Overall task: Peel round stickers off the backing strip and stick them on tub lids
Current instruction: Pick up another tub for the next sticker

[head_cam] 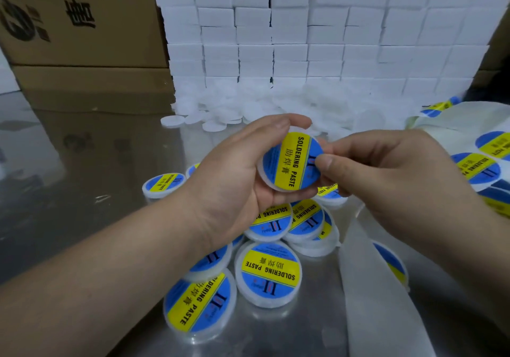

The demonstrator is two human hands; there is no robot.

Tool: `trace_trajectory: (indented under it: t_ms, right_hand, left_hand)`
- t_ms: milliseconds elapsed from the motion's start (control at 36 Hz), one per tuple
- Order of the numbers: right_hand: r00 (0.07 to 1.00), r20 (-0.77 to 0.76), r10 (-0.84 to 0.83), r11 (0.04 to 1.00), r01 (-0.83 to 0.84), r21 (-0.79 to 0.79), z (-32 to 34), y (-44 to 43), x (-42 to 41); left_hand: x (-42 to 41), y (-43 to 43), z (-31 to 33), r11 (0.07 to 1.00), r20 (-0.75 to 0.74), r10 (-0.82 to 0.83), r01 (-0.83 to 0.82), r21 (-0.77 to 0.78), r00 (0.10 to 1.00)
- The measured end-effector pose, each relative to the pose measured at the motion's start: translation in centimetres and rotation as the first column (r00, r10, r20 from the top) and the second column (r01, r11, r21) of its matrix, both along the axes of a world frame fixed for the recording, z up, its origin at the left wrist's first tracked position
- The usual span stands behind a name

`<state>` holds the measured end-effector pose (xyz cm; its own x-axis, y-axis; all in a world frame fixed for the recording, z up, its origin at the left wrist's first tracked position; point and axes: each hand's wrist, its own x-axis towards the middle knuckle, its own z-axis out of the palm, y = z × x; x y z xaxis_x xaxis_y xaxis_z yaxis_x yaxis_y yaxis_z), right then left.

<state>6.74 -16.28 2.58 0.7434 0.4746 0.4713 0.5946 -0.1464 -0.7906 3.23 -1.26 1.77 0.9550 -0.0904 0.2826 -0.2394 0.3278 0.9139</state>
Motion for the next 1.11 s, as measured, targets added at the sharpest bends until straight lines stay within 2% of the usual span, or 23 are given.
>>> trace_trajectory:
  t_ms: [278, 500, 639, 694, 750, 806, 833, 917, 1000, 1111]
  right_hand:
    - [0.999, -0.004, -0.046, 0.999, 0.046, 0.005, -0.2, 0.0, 0.2]
    - [0.993, 0.039, -0.115, 0.992, 0.117, -0.041, -0.3, 0.0, 0.2]
    - [0.975, 0.128, -0.181, 0.980, 0.189, -0.056, -0.3, 0.0, 0.1]
    - [0.942, 0.216, -0.256, 0.956, 0.280, -0.086, -0.5, -0.3, 0.6]
    - [0.893, 0.266, -0.364, 0.892, 0.416, -0.176, -0.6, -0.4, 1.5]
    - [0.872, 0.215, -0.439, 0.848, 0.482, -0.222, -0.7, -0.4, 2.2]
    - [0.869, 0.195, -0.456, 0.841, 0.492, -0.226, -0.8, -0.4, 2.3]
    - [0.878, 0.175, -0.445, 0.860, 0.474, -0.192, -0.9, -0.2, 2.1]
    - [0.878, 0.169, -0.447, 0.872, 0.471, -0.137, -0.5, -0.5, 1.8]
    - [0.893, 0.192, -0.407, 0.870, 0.443, -0.216, 0.0, -0.7, 1.4]
  left_hand:
    - [0.1, -0.5, -0.5, 0.994, 0.051, 0.086, -0.089, 0.056, 0.995]
    - [-0.3, -0.8, -0.5, 0.954, 0.137, 0.188, -0.214, 0.211, 0.973]
    - [-1.2, -1.5, -0.4, 0.861, 0.372, 0.277, -0.401, 0.314, 0.886]
    - [-1.8, -1.6, 0.1, 0.852, 0.446, 0.320, -0.460, 0.251, 0.836]
    - [-2.2, -1.1, 1.0, 0.833, 0.518, 0.397, -0.534, 0.142, 0.757]
    - [-2.2, -0.3, 1.8, 0.778, 0.540, 0.472, -0.617, 0.117, 0.697]
    - [-1.9, 0.1, 1.8, 0.731, 0.513, 0.509, -0.662, 0.165, 0.691]
    - [-0.1, 1.1, 0.8, 0.551, 0.401, 0.542, -0.672, 0.494, 0.739]
    - [0.9, 1.8, 0.0, 0.304, 0.457, 0.510, -0.650, 0.697, 0.729]
    - [1.0, 2.3, 0.1, 0.211, 0.477, 0.502, -0.636, 0.742, 0.722]
